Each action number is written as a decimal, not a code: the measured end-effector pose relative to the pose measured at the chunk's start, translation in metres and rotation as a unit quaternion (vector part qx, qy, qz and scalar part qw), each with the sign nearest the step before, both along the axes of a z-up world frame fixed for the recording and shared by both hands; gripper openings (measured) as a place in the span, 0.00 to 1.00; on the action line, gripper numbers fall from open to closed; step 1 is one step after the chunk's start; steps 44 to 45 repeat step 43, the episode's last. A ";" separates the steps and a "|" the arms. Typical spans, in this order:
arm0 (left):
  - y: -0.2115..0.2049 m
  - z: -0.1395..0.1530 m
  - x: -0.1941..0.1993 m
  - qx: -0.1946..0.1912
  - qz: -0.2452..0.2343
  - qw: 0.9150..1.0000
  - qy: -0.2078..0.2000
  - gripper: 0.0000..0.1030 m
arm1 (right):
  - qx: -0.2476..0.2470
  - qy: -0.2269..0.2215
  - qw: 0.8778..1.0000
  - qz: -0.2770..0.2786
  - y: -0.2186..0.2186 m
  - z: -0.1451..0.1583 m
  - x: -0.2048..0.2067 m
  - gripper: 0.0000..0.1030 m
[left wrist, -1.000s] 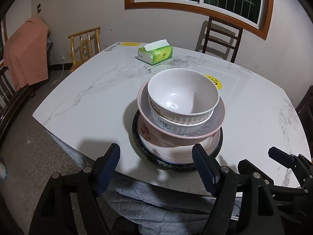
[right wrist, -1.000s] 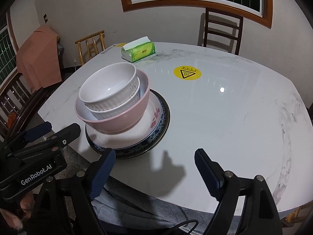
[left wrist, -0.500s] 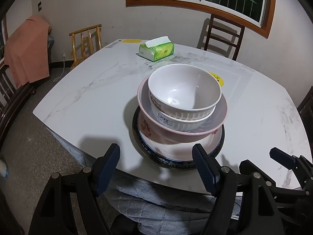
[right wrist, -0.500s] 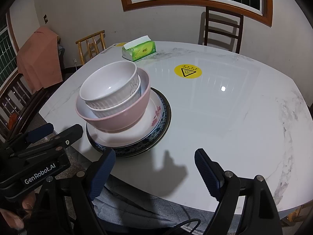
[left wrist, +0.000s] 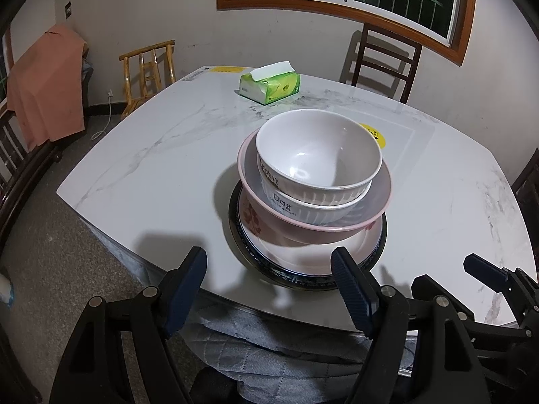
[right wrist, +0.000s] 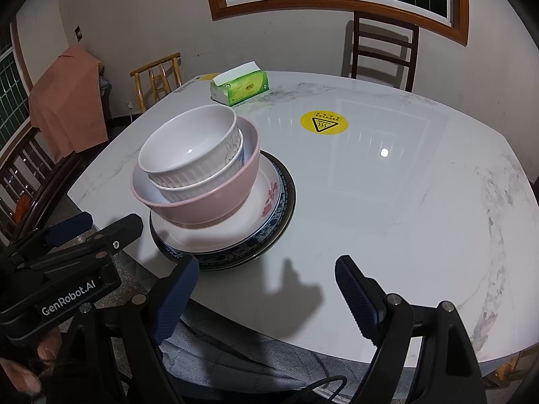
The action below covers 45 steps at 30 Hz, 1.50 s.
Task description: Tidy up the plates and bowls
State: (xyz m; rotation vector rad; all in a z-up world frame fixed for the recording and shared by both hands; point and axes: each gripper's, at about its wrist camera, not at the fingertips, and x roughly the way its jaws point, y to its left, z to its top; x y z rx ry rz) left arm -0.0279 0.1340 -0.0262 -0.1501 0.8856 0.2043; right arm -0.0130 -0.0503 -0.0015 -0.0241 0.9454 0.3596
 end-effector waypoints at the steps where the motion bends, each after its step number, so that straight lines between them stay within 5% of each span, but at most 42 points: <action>1: 0.000 0.000 0.000 -0.001 0.000 1.000 0.000 0.71 | 0.000 0.000 1.000 0.000 0.000 0.000 0.000 0.83; 45: 0.005 -0.002 0.000 -0.009 -0.001 1.000 0.004 0.71 | 0.000 0.006 1.000 0.003 0.002 -0.004 0.000 0.83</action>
